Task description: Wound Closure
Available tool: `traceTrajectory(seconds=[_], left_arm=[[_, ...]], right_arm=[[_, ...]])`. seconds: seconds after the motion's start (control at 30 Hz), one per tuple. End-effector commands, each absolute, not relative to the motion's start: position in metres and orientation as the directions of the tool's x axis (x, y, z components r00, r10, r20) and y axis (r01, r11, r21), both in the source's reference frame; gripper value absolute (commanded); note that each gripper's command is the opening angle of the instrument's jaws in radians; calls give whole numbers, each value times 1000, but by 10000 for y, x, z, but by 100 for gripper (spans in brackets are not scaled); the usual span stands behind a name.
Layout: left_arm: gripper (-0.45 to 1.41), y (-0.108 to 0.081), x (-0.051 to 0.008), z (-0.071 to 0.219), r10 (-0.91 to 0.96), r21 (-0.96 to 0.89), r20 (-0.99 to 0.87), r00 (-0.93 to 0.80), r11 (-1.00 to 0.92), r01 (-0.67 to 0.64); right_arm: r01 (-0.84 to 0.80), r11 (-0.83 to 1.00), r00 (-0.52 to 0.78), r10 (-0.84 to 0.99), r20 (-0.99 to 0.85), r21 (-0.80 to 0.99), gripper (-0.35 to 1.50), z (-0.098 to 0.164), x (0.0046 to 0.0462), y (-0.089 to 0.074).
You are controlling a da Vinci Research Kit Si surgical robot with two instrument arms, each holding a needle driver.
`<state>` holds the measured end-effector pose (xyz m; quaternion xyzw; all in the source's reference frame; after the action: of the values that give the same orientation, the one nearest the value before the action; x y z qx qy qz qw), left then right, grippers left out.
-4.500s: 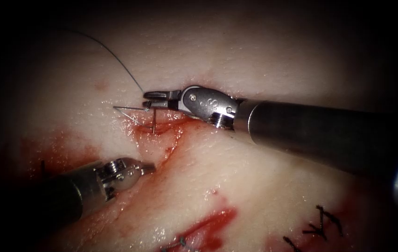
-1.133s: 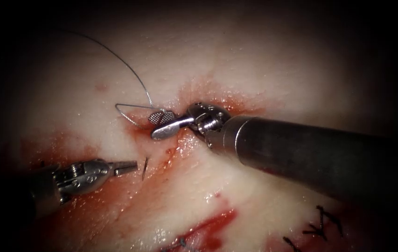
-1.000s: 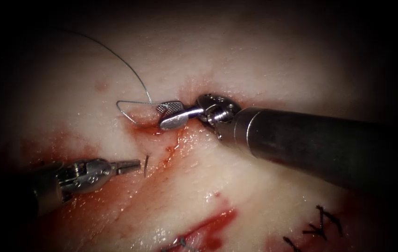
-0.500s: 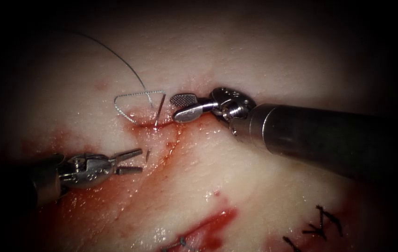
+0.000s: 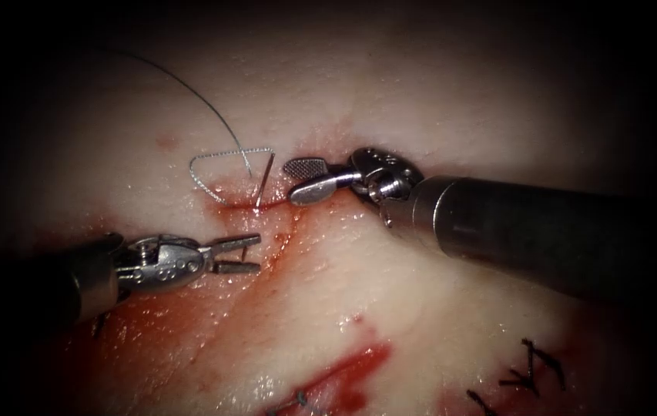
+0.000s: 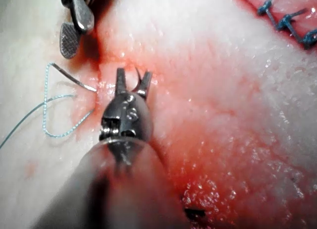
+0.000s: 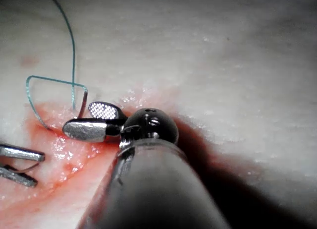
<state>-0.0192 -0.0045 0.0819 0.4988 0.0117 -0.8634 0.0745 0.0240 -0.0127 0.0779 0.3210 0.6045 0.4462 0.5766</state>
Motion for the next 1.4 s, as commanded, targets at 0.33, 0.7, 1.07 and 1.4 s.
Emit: traceTrajectory(seconds=[0.33, 0.7, 1.07, 1.4], left_arm=[[-45, -43, -191, 827, 21, -95, -880, -475, -987, 133], [-45, -70, -200, 779, 363, -435, -837, -409, -896, 95], [-45, -89, -209, 715, 684, -738, -626, -376, -675, 0], [-45, -105, -211, 673, 645, -716, -673, -363, -692, 96]], right_arm=[[-119, 388, -129, 907, -402, 914, 84, 782, 251, -124], [-104, 362, -125, 919, -373, 926, 81, 780, 250, -126], [-107, 537, -15, 841, -541, 837, 2, 780, 248, -129], [-96, 611, 84, 792, -605, 786, -3, 777, 251, -134]])
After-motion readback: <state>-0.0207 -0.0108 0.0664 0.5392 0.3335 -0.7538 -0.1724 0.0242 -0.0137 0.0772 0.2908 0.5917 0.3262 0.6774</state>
